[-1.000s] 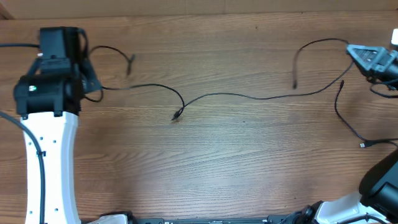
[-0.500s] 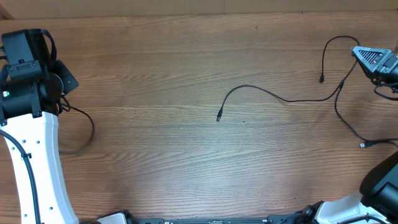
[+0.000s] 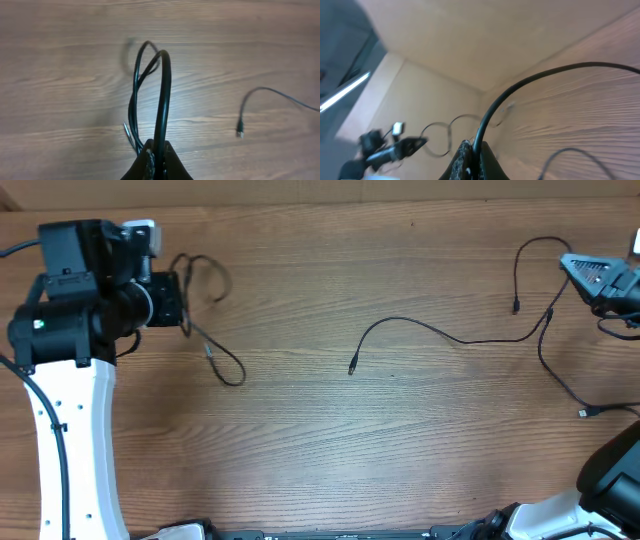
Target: Untangle cables
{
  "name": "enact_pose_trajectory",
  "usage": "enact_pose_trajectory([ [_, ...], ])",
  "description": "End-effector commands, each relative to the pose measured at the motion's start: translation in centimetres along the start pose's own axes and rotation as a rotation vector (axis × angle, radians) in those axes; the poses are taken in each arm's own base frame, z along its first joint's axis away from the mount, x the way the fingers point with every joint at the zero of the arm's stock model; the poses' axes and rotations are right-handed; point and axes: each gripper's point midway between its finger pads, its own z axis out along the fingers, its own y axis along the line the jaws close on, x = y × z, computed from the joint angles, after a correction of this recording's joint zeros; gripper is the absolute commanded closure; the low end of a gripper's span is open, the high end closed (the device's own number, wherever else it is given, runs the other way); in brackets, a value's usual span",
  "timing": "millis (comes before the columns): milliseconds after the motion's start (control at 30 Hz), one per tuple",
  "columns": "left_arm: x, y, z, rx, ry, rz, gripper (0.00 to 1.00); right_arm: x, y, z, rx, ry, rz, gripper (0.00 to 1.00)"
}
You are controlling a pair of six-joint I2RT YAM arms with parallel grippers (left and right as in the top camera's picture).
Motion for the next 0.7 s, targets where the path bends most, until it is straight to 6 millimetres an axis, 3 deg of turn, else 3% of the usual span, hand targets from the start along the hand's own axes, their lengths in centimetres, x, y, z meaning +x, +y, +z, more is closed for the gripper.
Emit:
enact_pose_trajectory([
  [0,-0.4,-2.0,-0.2,0.075,-0.014,0.076,0.96,1.3,4.0,2.3,-0.129,0.094,-0.068,0.96],
  [133,-0.3,-2.7,0.0,0.088,-0.01,0.09,0.96,2.7,3.6,5.4,-0.089,0.143,-0.047,0.96],
  [200,-0.3,-3.2,0.0,0.097,-0.007,0.099,0.96,4.4,2.4,8.2,0.0,0.183,-0.05,0.96],
  [300,-0.3,-3.3,0.1,0.099,-0.006,0.102,0.96,6.7,0.7,10.8,0.127,0.235,-0.056,0.96],
  [467,-0.3,-3.3,0.0,0.099,-0.007,0.102,0.96,10.3,-2.5,13.1,0.374,0.321,-0.062,0.94],
  [533,-0.3,-3.3,0.1,0.099,-0.006,0.102,0.96,11.2,-3.9,13.1,0.481,0.343,-0.065,0.78],
  [567,-0.3,-3.3,0.1,0.099,-0.006,0.102,0.96,11.7,-4.7,12.9,0.55,0.355,-0.068,0.63],
  [600,-0.3,-3.3,0.1,0.099,-0.006,0.102,0.96,12.3,-5.8,12.5,0.641,0.371,-0.073,0.35],
  [667,-0.3,-3.3,0.1,0.099,-0.007,0.102,0.96,12.8,-6.9,11.8,0.738,0.386,-0.08,0.01],
])
